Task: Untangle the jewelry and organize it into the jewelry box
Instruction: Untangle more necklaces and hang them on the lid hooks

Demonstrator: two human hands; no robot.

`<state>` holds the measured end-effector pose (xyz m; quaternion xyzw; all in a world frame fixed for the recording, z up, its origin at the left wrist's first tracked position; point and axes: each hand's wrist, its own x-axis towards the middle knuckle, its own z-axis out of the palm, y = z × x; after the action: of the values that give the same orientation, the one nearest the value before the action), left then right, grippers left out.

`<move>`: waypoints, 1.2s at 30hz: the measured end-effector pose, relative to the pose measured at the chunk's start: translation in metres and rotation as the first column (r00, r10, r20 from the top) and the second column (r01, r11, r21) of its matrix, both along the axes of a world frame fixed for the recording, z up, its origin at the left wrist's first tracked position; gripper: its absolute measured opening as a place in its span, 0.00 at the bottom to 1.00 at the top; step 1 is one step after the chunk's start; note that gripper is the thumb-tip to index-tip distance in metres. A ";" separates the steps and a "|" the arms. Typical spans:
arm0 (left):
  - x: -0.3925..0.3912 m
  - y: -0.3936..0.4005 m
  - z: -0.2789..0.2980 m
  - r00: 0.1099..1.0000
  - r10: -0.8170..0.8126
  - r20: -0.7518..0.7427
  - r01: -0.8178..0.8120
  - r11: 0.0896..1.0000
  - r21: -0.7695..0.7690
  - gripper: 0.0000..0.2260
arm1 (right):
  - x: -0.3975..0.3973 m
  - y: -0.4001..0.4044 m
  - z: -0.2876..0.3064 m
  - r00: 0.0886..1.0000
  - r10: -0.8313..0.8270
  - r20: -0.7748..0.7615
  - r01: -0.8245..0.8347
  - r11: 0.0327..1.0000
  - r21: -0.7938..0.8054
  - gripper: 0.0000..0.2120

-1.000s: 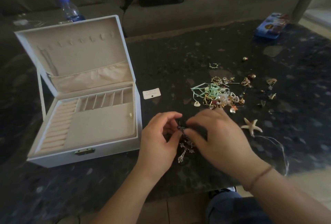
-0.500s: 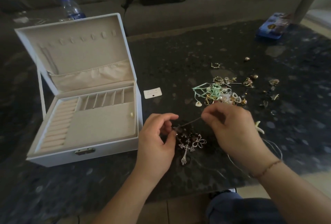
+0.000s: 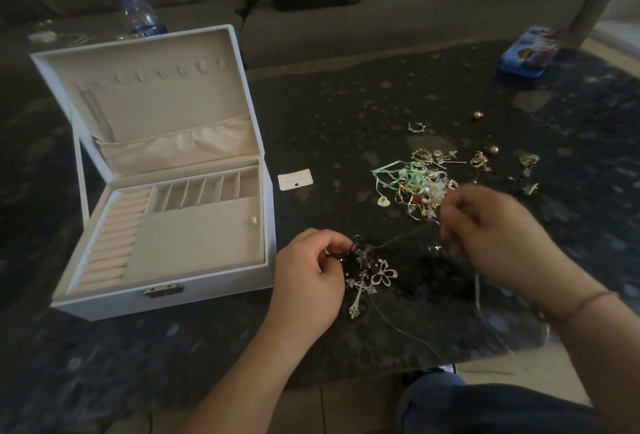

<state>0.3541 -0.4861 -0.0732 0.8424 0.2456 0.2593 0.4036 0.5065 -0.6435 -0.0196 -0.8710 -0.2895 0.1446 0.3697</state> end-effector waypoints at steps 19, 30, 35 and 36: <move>0.010 -0.008 0.001 0.980 0.080 -0.183 -0.042 0.978 0.203 0.04 | -0.035 0.033 -0.033 0.856 0.270 0.440 -0.182 0.955 -0.233 0.08; 0.004 -0.008 0.004 0.998 -0.005 0.067 0.008 0.999 -0.046 0.03 | -0.033 0.041 -0.028 0.925 0.274 0.263 -0.277 0.961 -0.025 0.14; 0.005 -0.006 0.006 0.992 0.053 0.114 -0.018 0.956 -0.292 0.05 | -0.032 0.041 -0.023 0.982 0.128 0.139 -0.149 0.977 0.152 0.06; 0.005 -0.007 0.008 0.990 0.077 0.122 -0.026 0.929 -0.370 0.05 | -0.031 0.040 -0.022 0.991 0.086 0.100 -0.103 0.977 0.189 0.07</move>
<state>0.3593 -0.4926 -0.0647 0.7258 0.2840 0.2753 0.5628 0.4758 -0.6031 -0.0415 -0.8219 -0.3598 0.0935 0.4317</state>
